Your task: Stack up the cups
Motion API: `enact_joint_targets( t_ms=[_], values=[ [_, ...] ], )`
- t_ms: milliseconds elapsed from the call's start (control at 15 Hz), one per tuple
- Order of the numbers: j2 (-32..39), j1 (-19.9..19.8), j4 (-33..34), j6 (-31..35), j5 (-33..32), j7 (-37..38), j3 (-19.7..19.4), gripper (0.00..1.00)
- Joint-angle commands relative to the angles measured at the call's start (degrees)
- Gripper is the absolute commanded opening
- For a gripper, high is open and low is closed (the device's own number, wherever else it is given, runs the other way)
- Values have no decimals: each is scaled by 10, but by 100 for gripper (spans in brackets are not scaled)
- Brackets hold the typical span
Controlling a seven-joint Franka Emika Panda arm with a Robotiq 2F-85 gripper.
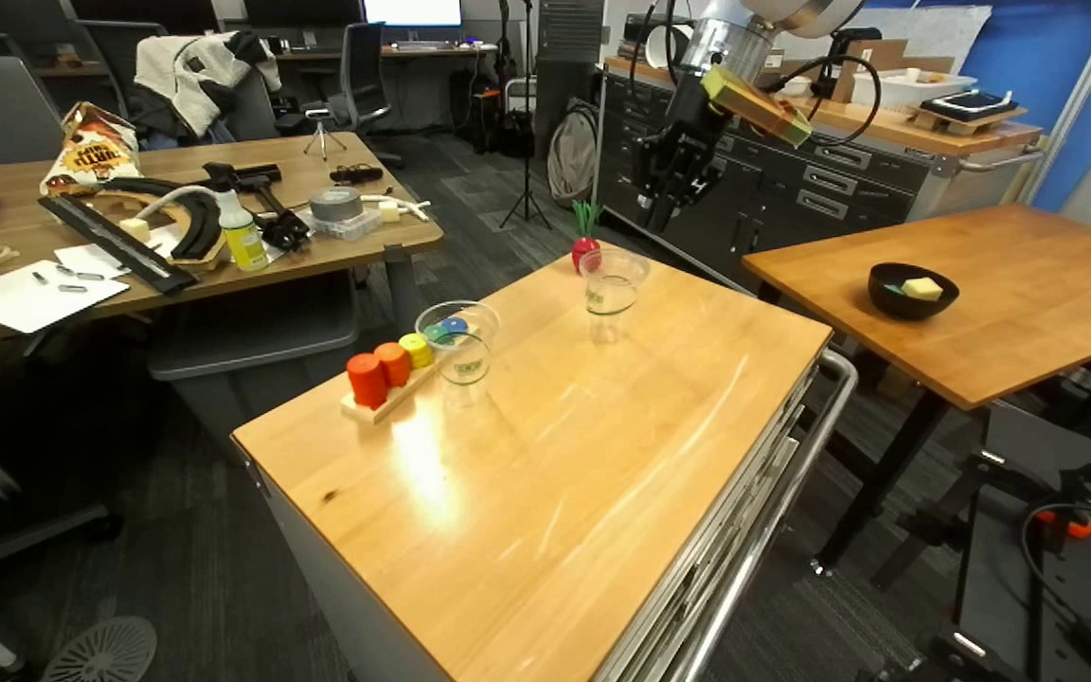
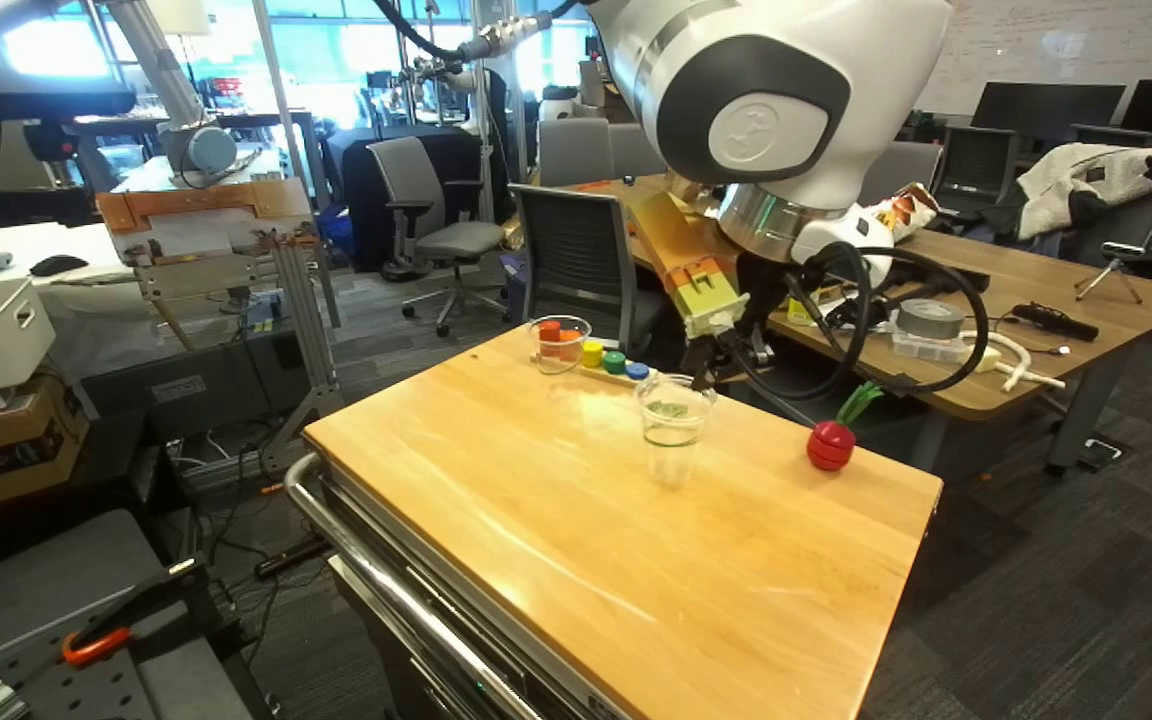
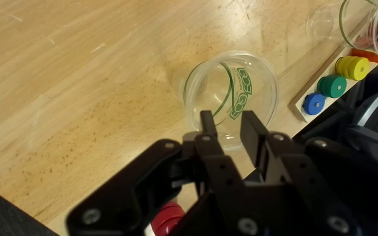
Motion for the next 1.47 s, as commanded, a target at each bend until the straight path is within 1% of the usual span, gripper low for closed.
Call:
enact_joint_targets(
  t_ms=[0, 200, 267, 333, 533, 667, 800, 933, 1000, 1133, 1400],
  values=[
    [5, -12, 17, -8, 16, -16, 15, 61],
    [-14, -3, 7, -5, 8, -9, 18, 83],
    [-25, 7, 2, -10, -7, 3, 17, 90],
    [-35, 18, -4, -10, -23, 12, 15, 99],
    [-61, 63, -12, -32, -96, 53, 10, 100],
    [-69, 100, -8, -46, -155, 99, 8, 100],
    [-63, 134, 4, -66, -204, 140, 12, 100],
    [-48, 160, 18, -76, -233, 165, 19, 100],
    [-38, 169, 27, -80, -238, 170, 23, 100],
    [-17, 175, 41, -88, -222, 158, 36, 100],
    [36, 178, 77, -74, -207, 158, 49, 100]
  ],
)
